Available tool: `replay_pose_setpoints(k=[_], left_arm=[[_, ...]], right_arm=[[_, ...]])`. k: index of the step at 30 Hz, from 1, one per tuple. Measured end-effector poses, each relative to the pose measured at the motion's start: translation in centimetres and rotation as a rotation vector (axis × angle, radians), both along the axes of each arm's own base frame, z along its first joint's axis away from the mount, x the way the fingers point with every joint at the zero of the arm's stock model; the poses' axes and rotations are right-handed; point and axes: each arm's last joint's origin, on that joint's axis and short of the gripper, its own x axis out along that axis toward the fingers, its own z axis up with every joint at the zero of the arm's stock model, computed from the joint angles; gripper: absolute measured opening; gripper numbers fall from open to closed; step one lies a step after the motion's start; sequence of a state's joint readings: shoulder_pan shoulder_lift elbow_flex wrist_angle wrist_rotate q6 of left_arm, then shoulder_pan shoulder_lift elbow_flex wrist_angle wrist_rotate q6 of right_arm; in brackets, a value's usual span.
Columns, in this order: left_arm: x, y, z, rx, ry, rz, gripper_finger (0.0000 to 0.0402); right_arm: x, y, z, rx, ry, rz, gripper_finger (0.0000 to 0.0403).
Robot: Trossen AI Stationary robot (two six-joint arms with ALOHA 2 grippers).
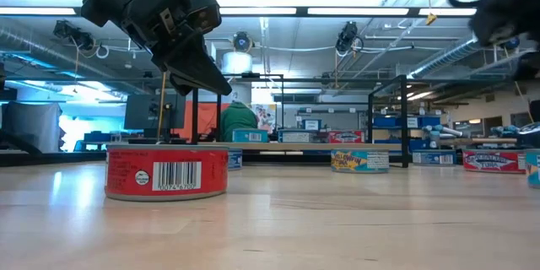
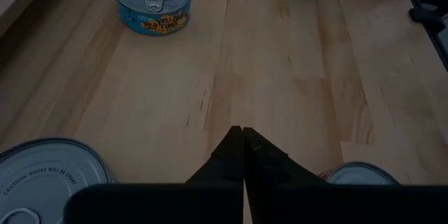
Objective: Stack canned seafood by type on shelf
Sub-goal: Put the yellow-blue tuna can on the shelf
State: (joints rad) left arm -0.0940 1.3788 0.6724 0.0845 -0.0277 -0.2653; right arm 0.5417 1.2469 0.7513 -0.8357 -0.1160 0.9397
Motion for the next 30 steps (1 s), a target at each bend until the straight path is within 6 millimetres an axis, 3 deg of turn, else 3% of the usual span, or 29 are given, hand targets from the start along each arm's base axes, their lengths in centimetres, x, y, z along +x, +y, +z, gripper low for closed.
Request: replay_pose_setpoints(k=[7, 18, 25, 30], left_arm=[[0.0, 0.0, 0.0, 0.000, 0.000, 0.000, 0.0001], [0.3, 0.0, 0.3, -0.005, -0.045, 0.000, 0.0001], [2.9, -0.1, 0.2, 0.001, -0.162, 0.029, 0.0001], [5.7, -0.4, -0.2, 0.023, -0.154, 0.015, 0.0001]], right_arm=[[-1.8, 1.1, -0.5, -0.004, 0.116, 0.175, 0.0005], [-1.5, 1.1, -2.5, -0.023, -0.004, 0.138, 0.0005], [0.1, 0.3, -2.3, -0.038, -0.124, 0.070, 0.0005], [0.8, 0.2, -0.2, -0.025, -0.125, 0.088, 0.0005]])
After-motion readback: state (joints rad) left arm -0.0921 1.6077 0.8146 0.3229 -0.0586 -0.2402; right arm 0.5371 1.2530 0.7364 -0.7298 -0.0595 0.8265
